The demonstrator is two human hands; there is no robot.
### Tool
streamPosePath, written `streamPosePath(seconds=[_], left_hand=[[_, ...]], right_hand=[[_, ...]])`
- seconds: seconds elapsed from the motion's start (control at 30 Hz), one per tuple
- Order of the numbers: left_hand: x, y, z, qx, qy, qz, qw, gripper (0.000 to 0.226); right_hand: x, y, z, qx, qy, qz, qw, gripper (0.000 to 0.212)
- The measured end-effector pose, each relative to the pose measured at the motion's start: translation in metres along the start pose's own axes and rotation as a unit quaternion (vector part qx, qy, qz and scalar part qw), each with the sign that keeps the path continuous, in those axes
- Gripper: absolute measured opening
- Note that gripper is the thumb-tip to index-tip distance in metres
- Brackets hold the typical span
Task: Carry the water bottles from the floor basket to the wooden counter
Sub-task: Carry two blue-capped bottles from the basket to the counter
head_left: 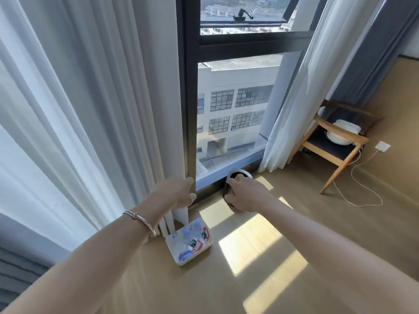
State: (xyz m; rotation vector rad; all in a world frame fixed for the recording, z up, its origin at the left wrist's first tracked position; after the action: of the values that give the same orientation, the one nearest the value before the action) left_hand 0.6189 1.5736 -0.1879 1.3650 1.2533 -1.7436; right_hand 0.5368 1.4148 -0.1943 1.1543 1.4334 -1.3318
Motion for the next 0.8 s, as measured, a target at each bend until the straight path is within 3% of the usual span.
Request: streamPosePath(seconds=[0.23, 0.37, 0.8], left_hand=[[0.015, 0.062, -0.011, 0.012, 0.022, -0.055, 0.998, 0.055], [0.018, 0.088, -0.019, -0.004, -0.006, -0.066, 0.998, 0.054], [0.061, 0.174, -0.032, -0.162, -0.061, -0.152, 0.973, 0.049]], right_hand=[[0.021, 0.06, 0.007, 0.002, 0.006, -0.049, 0.999, 0.034], [0.023, 0.093, 0.017, -0.015, 0.019, -0.049, 0.998, 0.039], [0.06, 0.226, 0.059, -0.172, 0.013, -0.12, 0.978, 0.051]])
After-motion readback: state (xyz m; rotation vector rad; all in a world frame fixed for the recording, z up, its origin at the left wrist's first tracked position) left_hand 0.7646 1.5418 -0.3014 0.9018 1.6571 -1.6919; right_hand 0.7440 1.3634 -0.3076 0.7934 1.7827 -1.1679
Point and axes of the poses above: each hand's wrist, its own y-axis towards the middle knuckle, its own x-axis out of the palm, z = x × y, the point moved 5 cm from there along y, towards the middle knuckle, and after that the axes turned 13 degrees about -x, right-handed, at the moved point
